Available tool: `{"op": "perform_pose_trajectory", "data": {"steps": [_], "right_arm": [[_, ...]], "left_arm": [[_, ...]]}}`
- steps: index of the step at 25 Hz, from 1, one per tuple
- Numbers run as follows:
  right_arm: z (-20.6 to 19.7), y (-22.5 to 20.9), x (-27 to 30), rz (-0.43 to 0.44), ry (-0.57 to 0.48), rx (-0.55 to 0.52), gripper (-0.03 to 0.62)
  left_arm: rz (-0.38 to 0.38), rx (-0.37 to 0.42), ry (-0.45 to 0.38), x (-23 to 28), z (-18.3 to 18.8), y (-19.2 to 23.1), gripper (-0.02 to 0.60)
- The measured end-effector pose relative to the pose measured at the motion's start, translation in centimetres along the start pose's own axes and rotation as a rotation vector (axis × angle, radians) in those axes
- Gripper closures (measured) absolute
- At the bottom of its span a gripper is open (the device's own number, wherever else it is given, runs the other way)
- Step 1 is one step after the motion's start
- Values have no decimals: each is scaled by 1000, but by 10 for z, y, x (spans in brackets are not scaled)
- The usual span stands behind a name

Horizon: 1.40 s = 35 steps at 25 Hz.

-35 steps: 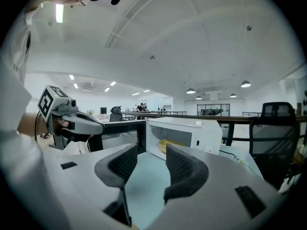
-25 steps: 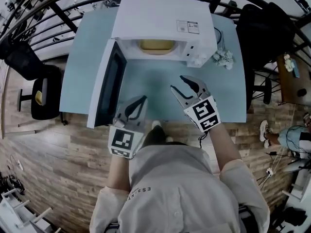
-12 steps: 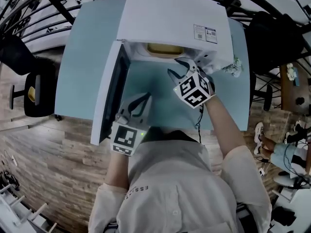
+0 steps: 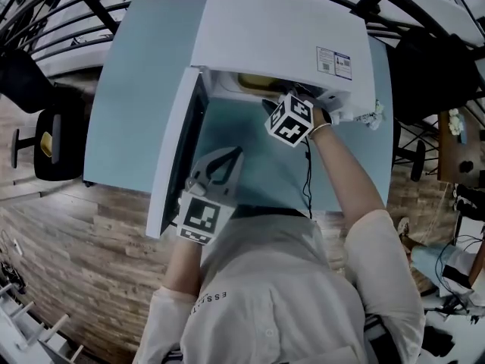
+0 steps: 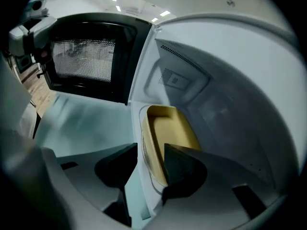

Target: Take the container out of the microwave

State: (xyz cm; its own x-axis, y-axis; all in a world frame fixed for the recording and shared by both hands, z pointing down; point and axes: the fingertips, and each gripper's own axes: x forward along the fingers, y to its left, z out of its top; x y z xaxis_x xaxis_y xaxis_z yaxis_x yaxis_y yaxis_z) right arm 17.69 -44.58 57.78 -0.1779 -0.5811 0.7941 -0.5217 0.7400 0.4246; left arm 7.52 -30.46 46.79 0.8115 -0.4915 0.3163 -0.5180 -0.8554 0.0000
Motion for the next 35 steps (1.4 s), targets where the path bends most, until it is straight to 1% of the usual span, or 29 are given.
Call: {"op": "perform_pose_trajectory", "data": {"steps": [2,4,6,11,15,20,22,25,28,33,35], "right_arm": [[-3,1,9,14,25,-9,412],[-6,1,15,6,52,-38,477],[-7,-1,16,-8,61,-67,519],[-6,2,13,13,59,-104,558],[-5,6,-1,10,37,-92,563],[-4,24,-25,1,-4,-101,563],[-6,33,-38,7,-31,-79,563],[-6,49,-63,34,-92,-16,563],[-5,62,-92,35,-155,35,563],[-8,92,-145,28,-246,78,563],[-11,109,-165,33,-280,92,563]], "left_arm": [[0,5,2,0,0,0,588],[-1,8,3,0,1,-1,588],[0,10,2,0,2,-1,588],[17,7,6,-4,1,2,588],[29,-2,3,-7,2,-2,588],[39,3,5,-14,3,-13,588],[52,4,1,-18,5,-19,588],[78,6,-9,-26,9,-29,588],[94,12,-17,-35,13,-44,588],[117,4,-28,-54,22,-77,588],[124,19,-32,-61,23,-89,588]]}}
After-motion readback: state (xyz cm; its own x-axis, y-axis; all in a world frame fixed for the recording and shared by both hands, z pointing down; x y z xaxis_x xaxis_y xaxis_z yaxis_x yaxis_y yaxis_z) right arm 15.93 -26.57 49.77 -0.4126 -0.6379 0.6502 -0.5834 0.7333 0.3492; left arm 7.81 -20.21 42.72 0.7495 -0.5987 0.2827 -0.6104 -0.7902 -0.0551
